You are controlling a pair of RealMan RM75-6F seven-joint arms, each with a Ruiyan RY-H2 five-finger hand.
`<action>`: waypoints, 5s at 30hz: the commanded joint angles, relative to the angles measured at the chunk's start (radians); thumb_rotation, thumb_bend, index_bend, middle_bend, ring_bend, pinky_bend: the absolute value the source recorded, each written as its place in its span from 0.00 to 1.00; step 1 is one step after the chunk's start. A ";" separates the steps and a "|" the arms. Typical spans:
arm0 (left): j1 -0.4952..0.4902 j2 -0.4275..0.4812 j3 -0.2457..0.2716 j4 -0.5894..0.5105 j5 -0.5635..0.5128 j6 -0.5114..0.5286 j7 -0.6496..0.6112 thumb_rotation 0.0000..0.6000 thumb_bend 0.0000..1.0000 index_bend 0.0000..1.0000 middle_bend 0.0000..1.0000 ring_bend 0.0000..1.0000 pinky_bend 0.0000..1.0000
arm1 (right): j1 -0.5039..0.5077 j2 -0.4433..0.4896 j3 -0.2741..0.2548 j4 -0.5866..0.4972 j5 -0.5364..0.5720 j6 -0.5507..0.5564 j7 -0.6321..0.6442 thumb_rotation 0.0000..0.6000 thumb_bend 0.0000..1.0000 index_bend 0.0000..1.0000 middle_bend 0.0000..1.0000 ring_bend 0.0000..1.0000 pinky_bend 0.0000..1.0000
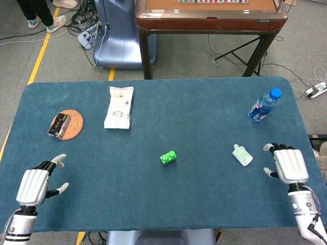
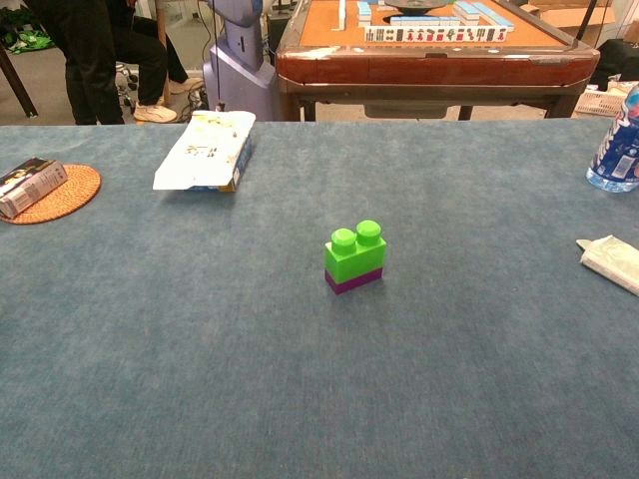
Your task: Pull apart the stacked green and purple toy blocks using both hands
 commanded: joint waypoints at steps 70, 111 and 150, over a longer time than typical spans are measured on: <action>0.033 -0.056 0.005 0.102 0.018 0.026 -0.124 1.00 0.14 0.23 0.39 0.39 0.67 | 0.776 -0.388 0.120 0.250 0.404 -0.736 0.024 1.00 0.34 0.63 1.00 1.00 1.00; -0.402 -0.381 -0.297 -0.234 -0.478 -0.194 0.095 1.00 0.06 0.34 1.00 1.00 1.00 | 0.770 -0.163 0.303 0.037 0.329 -0.743 0.420 1.00 0.42 0.64 1.00 1.00 1.00; -0.464 -0.473 -0.316 -0.157 -0.584 -0.169 0.057 1.00 0.06 0.45 1.00 1.00 1.00 | 0.789 -0.189 0.288 0.058 0.277 -0.753 0.521 1.00 0.42 0.64 1.00 1.00 1.00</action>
